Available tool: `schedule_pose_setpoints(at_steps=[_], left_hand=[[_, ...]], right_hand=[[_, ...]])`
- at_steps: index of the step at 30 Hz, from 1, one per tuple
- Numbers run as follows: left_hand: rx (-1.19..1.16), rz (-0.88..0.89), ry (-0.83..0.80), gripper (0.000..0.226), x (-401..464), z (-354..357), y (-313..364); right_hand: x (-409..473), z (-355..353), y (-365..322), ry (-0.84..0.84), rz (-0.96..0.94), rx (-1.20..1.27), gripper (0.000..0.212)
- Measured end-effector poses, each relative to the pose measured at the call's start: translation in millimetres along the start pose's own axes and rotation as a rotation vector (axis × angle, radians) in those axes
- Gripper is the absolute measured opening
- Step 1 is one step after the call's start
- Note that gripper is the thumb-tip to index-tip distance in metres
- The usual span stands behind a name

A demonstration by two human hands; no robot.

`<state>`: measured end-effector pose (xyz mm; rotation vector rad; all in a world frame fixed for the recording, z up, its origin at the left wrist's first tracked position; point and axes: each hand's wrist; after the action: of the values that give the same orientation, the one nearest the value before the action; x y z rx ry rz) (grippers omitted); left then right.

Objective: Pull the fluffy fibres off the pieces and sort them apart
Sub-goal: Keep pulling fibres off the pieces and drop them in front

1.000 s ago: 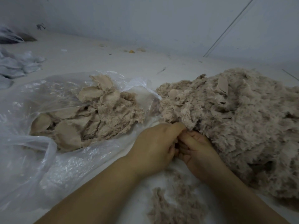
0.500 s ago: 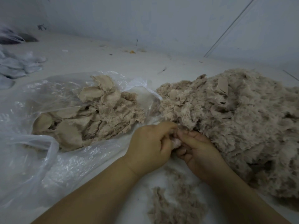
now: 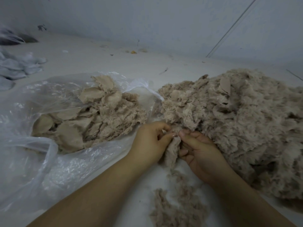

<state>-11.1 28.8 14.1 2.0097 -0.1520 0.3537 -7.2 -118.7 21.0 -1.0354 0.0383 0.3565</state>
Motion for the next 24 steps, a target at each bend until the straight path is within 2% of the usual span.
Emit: schedule_pose_setpoints(at_steps=[4, 8, 14, 15, 17, 20, 22, 24], left_hand=[[-0.185, -0.106, 0.07, 0.023, -0.6, 0.3, 5.7], [-0.527, -0.272, 0.152, 0.02, 2.7, -7.1, 9.8], [-0.655, -0.388, 0.236, 0.012, 10.6, -11.1, 9.6], [-0.656, -0.4, 0.229, 0.007, 11.0, -10.3, 9.2], [-0.546, -0.367, 0.22, 0.017, 8.2, -7.5, 6.6], [-0.201, -0.098, 0.249, 0.031, 2.4, -7.6, 5.9], [-0.144, 0.029, 0.175, 0.027, -0.8, -6.3, 8.9], [-0.169, 0.011, 0.046, 0.019, -3.1, -4.0, 13.5]], right_hand=[[0.3, 0.7, -0.7, 0.009, 0.004, -0.046, 0.018], [-1.2, 1.4, -0.2, 0.03, 0.001, -0.093, 0.013], [0.6, 1.1, 0.8, 0.124, 0.007, 0.001, 0.01], [0.8, 1.4, 0.9, 0.126, 0.006, 0.008, 0.011], [1.0, 1.8, 1.3, 0.129, 0.002, 0.025, 0.011], [0.2, 1.6, 0.8, 0.116, -0.01, 0.052, 0.005], [-0.8, 1.8, 0.0, 0.087, -0.014, 0.055, 0.007], [-0.2, 1.5, 0.0, 0.046, -0.004, 0.043, 0.013]])
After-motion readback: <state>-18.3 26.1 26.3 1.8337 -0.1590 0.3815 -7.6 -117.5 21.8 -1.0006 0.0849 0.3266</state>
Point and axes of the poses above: each hand's wrist, its own x-axis towards the middle knuckle, its own z-axis out of the palm, y = z × x, and after that the axes turned 1 degree about x, right-handed
